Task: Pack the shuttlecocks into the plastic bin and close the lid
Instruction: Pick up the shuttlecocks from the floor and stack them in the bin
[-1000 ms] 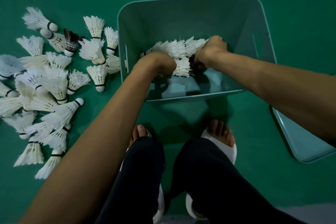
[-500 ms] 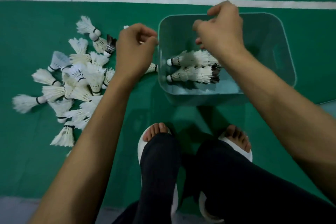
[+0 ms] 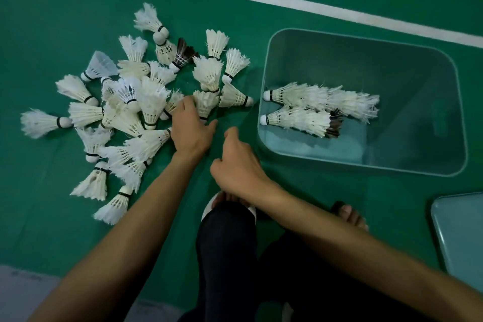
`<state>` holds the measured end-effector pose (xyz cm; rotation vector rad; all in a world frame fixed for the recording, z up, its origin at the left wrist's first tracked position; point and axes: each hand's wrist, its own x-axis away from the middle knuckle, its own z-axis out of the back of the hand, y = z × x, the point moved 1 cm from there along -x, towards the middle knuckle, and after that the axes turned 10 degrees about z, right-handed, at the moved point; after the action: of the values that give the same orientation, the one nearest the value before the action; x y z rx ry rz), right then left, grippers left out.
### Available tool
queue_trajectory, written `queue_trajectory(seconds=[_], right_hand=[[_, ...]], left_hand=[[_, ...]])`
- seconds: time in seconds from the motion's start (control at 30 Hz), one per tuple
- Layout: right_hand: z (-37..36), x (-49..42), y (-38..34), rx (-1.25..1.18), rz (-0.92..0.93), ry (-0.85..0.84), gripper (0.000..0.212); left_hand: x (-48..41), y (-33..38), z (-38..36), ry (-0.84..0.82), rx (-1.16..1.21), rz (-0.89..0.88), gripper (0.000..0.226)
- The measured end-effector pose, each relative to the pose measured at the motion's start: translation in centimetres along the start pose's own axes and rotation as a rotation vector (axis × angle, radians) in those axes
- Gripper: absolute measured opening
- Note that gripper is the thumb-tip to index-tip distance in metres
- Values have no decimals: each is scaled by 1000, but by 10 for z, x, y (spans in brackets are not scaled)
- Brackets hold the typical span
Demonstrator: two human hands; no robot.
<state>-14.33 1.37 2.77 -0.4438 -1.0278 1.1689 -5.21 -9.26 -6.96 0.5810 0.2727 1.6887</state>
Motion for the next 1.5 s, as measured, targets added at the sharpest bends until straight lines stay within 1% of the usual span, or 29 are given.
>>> queue_trajectory(seconds=[0.07,0.13,0.2,0.23,0.27,0.3,0.33,0.4,0.43,0.5,0.6,0.63,0.7,0.77,0.87,0.97,1.0,1.1,1.13,1.23,1.33,1.4,1.47,1.5], right_hand=[[-2,-8,10,27,-12,20,37],[-4,-17,15,105,15,55,38],[-8,-27,18,237,60,94,42],[-11,-34,20,311,77,110,45],[-15,-41,21,396,93,132,48],[-21,-52,23,484,120,171,50],[-25,-62,25,543,156,231,50],[-31,-78,23,527,184,333,43],[-32,-84,23,539,180,306,41],[-32,-92,23,727,206,191,41],[-18,-91,22,919,170,102,32],[-18,-90,23,1016,149,82,29],[-20,-82,21,1170,124,33,26],[-23,-76,19,1172,117,24,27],[-28,-67,20,1189,139,88,32],[-29,-61,16,1036,136,160,44],[-31,-58,11,1017,143,143,46],[-33,-40,-1,936,140,53,34],[-31,-33,-6,920,146,43,32],[-19,-10,-22,866,233,51,35],[-4,9,-44,841,367,144,39],[9,18,-55,799,448,243,41],[27,25,-64,762,528,344,36],[36,26,-67,767,578,421,31]], left_hand=[[-5,0,0,29,51,62,42],[-4,3,10,94,138,131,25],[-1,5,25,148,343,238,14],[0,7,32,166,458,285,14],[-1,8,40,181,533,290,17],[-4,10,45,186,549,244,23],[-9,12,49,169,521,174,29],[-19,22,52,88,408,-1,35],[-25,28,52,43,334,-96,37],[-37,36,47,-35,154,-223,37],[-50,37,40,-144,-93,-237,29],[-51,37,38,-150,-129,-242,27],[-50,38,39,-108,-137,-239,25],[-43,36,43,-61,-61,-182,24],[-21,32,48,-15,96,-94,24],[4,28,57,43,212,-37,24],[10,26,61,74,218,-13,22],[25,17,71,165,183,92,23],[29,13,73,176,185,125,24],[38,4,77,164,241,202,25],[43,2,85,148,409,243,30],[44,7,91,121,596,243,35],[47,19,100,61,786,225,32],[49,26,105,27,851,210,30]])
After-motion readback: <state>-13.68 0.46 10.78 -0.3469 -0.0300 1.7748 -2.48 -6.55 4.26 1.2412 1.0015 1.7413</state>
